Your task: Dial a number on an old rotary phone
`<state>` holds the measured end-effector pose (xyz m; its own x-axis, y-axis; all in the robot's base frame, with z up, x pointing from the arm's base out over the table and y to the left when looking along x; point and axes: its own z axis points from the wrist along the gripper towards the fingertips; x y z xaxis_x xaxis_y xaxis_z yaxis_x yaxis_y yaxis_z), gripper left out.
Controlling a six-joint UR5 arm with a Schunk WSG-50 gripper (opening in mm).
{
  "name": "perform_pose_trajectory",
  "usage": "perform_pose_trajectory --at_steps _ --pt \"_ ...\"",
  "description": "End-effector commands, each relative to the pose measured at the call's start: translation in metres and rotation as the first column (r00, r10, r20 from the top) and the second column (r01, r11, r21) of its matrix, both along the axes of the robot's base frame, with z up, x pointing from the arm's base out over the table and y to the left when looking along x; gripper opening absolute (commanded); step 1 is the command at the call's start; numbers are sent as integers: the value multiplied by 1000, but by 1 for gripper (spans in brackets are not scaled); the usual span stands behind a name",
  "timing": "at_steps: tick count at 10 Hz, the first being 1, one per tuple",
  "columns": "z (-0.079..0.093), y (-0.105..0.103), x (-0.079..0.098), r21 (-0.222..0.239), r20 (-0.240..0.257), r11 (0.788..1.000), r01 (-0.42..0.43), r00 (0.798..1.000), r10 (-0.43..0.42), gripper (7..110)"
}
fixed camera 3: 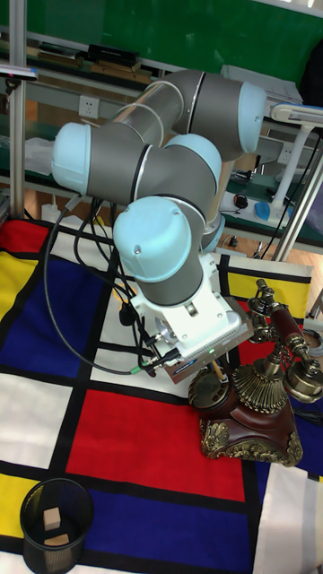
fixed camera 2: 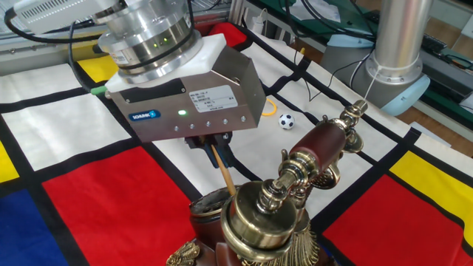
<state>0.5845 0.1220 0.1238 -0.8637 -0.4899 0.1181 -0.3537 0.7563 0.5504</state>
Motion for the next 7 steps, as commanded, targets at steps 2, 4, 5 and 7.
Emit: perform_pose_trajectory --at_steps 2,4,5,7 --pt "-2 5 4 12 1 1000 7 1000 -7 7" --pt "0 7 2 21 -7 1000 13 1000 -12 7" --pt "0 7 2 22 -10 1000 14 1000 -14 7" --pt "4 4 0 24 -24 1000 10 1000 -9 7"
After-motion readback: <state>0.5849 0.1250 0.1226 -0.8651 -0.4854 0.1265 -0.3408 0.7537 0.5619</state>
